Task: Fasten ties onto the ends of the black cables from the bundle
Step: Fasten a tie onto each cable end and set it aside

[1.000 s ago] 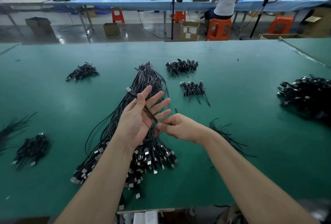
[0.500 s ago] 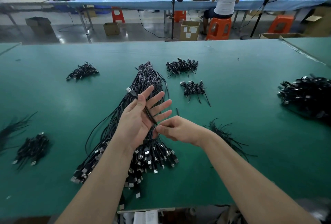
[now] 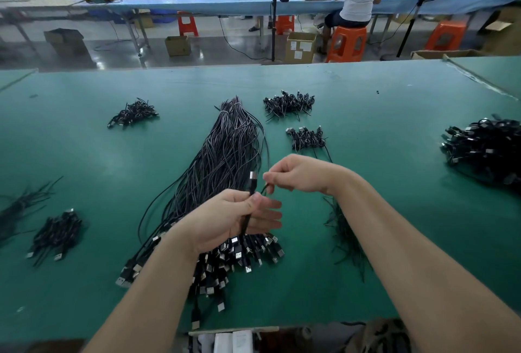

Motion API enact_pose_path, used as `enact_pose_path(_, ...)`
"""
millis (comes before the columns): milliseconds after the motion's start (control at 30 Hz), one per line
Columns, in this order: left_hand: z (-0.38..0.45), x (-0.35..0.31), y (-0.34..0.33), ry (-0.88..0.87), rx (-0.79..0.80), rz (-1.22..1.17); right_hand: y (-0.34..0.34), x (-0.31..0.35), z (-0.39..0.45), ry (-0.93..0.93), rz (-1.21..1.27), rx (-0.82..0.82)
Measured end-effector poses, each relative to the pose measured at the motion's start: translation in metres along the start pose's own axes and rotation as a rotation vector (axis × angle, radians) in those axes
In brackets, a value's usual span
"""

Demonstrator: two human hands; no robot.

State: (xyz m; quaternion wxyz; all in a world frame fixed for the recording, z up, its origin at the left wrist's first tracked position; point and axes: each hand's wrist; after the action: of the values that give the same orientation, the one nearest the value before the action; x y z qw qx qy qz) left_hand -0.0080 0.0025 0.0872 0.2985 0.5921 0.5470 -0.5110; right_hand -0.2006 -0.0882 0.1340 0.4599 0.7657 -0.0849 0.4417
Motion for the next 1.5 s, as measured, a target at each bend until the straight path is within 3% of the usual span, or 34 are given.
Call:
enact_pose_path(100, 0.011, 0.007, -0.009, 0.018, -0.204, -0.004, 0.001, 0.015, 0.003, 0.001, -0.065, -0.043)
enact_pose_path(233, 0.024, 0.010, -0.016, -0.004, -0.400, -0.236, -0.007, 0.030, 0.005, 0.037, -0.103, -0.151)
enact_pose_path(567, 0.035, 0.002, -0.018, -0.070, -0.411, -0.542, -0.021, 0.035, -0.004, 0.088, -0.076, -0.161)
enact_pose_path(867, 0.032, -0.011, -0.018, -0.315, -0.447, -0.640, -0.035, 0.017, -0.009, 0.101, 0.188, -0.143)
enact_pose_path(1067, 0.030, -0.026, -0.009, -0.399, -0.434, -0.811, -0.035, 0.004, -0.016, 0.050, 0.193, 0.027)
enact_pose_path(1500, 0.021, -0.037, -0.003, -0.435, -0.438, -0.668, -0.038, -0.021, -0.014, -0.018, 0.433, 0.121)
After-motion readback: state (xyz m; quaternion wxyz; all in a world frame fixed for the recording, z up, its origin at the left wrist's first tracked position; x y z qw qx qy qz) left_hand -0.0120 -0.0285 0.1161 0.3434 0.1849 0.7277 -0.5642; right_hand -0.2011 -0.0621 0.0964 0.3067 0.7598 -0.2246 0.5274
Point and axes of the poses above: each hand's wrist, its own z-axis towards the middle knuckle, its own y-axis out of the back of the hand, x = y × z, and after that the axes turned 8 degrees about -x, right-handed
